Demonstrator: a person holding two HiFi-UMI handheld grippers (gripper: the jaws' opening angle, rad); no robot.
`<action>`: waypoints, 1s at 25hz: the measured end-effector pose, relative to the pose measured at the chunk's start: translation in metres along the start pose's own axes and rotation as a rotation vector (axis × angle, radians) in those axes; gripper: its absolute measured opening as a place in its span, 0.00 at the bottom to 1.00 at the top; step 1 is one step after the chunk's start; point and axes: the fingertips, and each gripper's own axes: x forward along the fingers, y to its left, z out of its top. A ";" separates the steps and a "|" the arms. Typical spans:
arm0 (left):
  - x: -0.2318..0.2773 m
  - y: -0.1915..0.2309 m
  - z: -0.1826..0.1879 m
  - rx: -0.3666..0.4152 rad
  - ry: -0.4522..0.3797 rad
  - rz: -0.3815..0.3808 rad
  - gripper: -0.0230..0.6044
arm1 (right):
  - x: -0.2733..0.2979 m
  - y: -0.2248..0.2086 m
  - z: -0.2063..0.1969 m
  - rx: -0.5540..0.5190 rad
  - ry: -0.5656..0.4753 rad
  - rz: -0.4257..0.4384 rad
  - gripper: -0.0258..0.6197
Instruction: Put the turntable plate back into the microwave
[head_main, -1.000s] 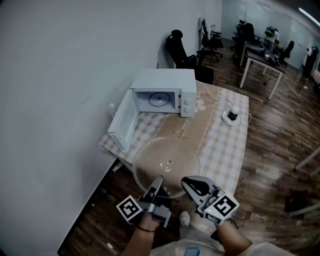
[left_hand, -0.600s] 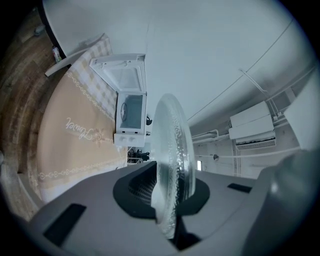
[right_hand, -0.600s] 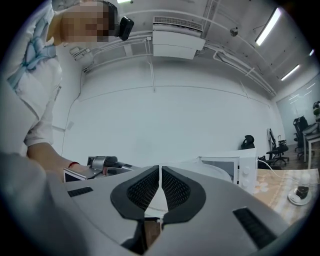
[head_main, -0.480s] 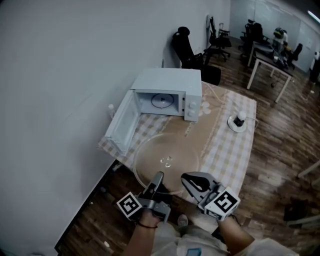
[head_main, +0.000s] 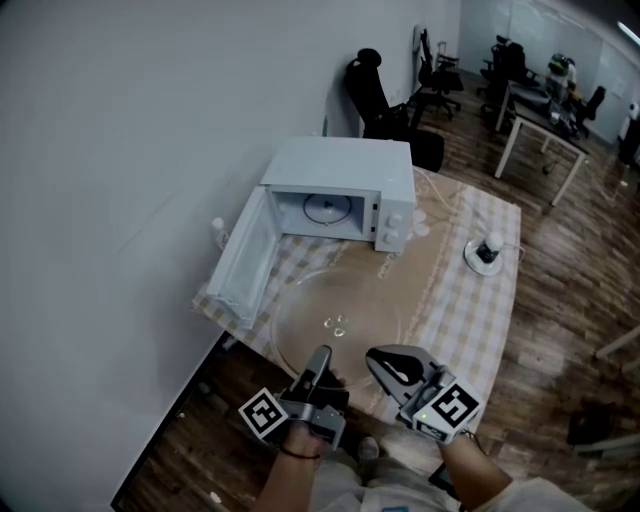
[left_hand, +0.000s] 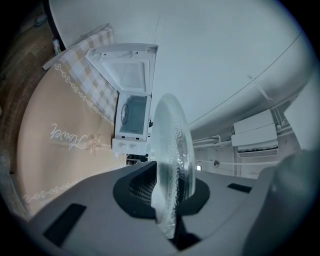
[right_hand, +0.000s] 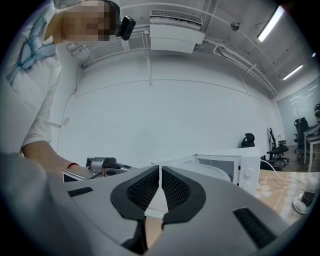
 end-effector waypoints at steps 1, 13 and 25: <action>0.004 0.002 0.006 -0.001 0.003 0.002 0.07 | 0.006 -0.003 0.000 -0.002 0.001 -0.002 0.10; 0.054 0.029 0.062 0.002 0.053 0.028 0.07 | 0.067 -0.050 -0.017 0.012 0.016 -0.060 0.10; 0.092 0.058 0.108 -0.013 0.106 0.045 0.07 | 0.119 -0.083 -0.040 0.024 0.079 -0.094 0.10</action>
